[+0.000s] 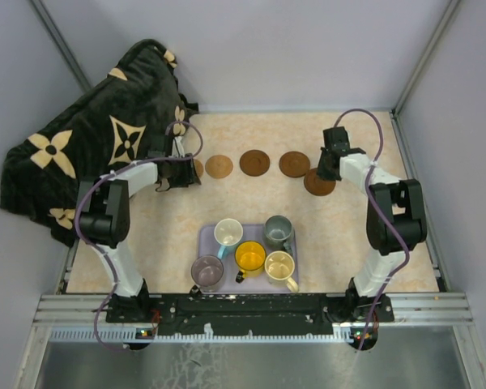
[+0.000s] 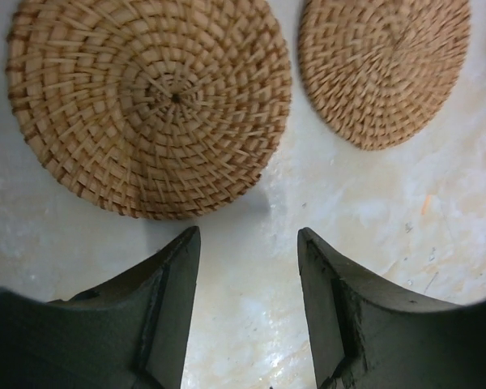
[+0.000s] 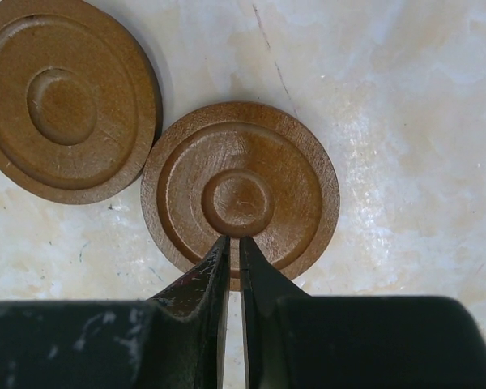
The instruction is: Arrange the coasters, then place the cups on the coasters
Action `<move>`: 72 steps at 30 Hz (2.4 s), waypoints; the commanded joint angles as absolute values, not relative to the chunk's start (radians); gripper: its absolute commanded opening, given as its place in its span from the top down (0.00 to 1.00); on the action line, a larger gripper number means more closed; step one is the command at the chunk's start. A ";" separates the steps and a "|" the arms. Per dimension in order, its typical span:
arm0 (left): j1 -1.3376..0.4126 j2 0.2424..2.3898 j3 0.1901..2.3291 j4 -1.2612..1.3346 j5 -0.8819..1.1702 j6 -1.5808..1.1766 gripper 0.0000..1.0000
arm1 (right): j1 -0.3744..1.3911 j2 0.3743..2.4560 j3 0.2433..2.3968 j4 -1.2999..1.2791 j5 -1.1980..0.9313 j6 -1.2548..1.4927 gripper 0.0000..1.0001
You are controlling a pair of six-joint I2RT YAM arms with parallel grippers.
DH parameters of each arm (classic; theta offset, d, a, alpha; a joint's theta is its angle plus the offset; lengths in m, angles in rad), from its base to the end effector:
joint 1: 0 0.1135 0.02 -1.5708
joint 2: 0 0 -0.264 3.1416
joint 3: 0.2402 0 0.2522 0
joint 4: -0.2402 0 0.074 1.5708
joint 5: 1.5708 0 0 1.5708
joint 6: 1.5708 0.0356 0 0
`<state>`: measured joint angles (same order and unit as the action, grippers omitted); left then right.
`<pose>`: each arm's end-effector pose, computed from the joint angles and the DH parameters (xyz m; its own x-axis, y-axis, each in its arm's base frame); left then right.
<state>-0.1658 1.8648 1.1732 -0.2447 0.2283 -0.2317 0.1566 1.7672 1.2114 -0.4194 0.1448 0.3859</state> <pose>0.3812 -0.0720 0.1686 -0.8404 -0.0861 -0.5351 0.1029 0.9440 -0.3135 0.3688 0.0530 0.2037 -0.7855 0.2530 -0.5647 0.2389 0.9658 0.1005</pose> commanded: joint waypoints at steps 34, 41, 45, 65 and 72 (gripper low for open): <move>-0.076 1.986 1.248 -0.244 0.251 -0.245 0.42 | -0.011 2.070 1.412 -0.403 0.116 0.419 0.91; -0.076 1.982 1.249 -0.243 0.266 -0.244 0.42 | -0.042 2.090 1.462 -0.413 0.124 0.415 0.91; -0.075 1.983 1.245 -0.242 0.274 -0.240 0.41 | -0.055 2.105 1.483 -0.417 0.119 0.408 0.91; -0.075 1.909 1.223 -0.222 0.305 -0.229 0.38 | -0.040 1.981 1.465 -0.350 -0.025 0.365 0.89; -0.078 1.796 1.200 -0.220 0.360 -0.244 0.38 | -0.025 1.817 1.434 -0.345 -0.049 0.357 0.88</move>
<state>-0.0822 1.8908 1.2148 -0.2226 0.3038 -0.2424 -0.0349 1.9770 1.4338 -0.3683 -0.0208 0.3809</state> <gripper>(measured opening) 0.616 0.118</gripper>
